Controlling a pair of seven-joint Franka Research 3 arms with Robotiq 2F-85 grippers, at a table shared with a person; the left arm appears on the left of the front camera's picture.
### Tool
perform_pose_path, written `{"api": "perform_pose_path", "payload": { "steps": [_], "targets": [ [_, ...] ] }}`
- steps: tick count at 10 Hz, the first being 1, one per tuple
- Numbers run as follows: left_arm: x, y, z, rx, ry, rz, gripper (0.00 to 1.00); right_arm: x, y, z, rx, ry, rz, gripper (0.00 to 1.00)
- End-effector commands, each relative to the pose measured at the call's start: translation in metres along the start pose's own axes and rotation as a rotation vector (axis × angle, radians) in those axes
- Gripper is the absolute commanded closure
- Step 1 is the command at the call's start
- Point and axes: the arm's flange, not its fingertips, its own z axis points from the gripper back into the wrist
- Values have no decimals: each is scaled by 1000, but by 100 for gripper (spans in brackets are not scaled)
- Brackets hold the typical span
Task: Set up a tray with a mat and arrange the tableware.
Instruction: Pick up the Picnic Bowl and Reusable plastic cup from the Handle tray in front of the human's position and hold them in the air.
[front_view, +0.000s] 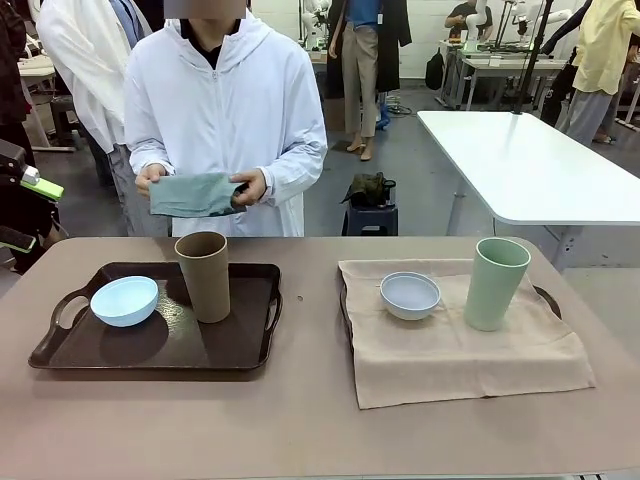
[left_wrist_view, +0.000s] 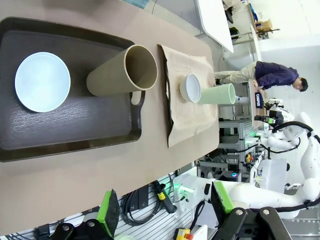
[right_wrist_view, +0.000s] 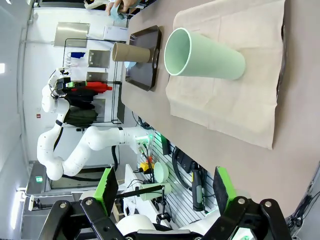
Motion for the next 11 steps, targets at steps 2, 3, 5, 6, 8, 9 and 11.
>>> {"api": "perform_pose_path", "payload": {
  "steps": [2, 3, 5, 6, 8, 9, 11],
  "targets": [
    [1, 0, -1, -8, 5, -18, 3, 0, 1, 0, 1, -1, -8, 0],
    [1, 0, -1, -8, 5, -18, 3, 0, 1, 0, 1, -1, -8, 0],
    [1, 0, -1, -8, 5, -18, 3, 0, 1, 0, 1, -1, -8, 0],
    [1, 0, -1, -8, 5, -18, 3, 0, 1, 0, 1, -1, -8, 0],
    [1, 0, -1, -8, 5, -18, 3, 0, 1, 0, 1, -1, -8, 0],
    [0, 0, 0, 0, 0, 0, 3, 0, 0, 0, 0, 0, 0, 0],
    [10, -16, -9, 311, -3, -128, 3, 27, 25, -24, -138, 26, 155, 0]
  ]
}}
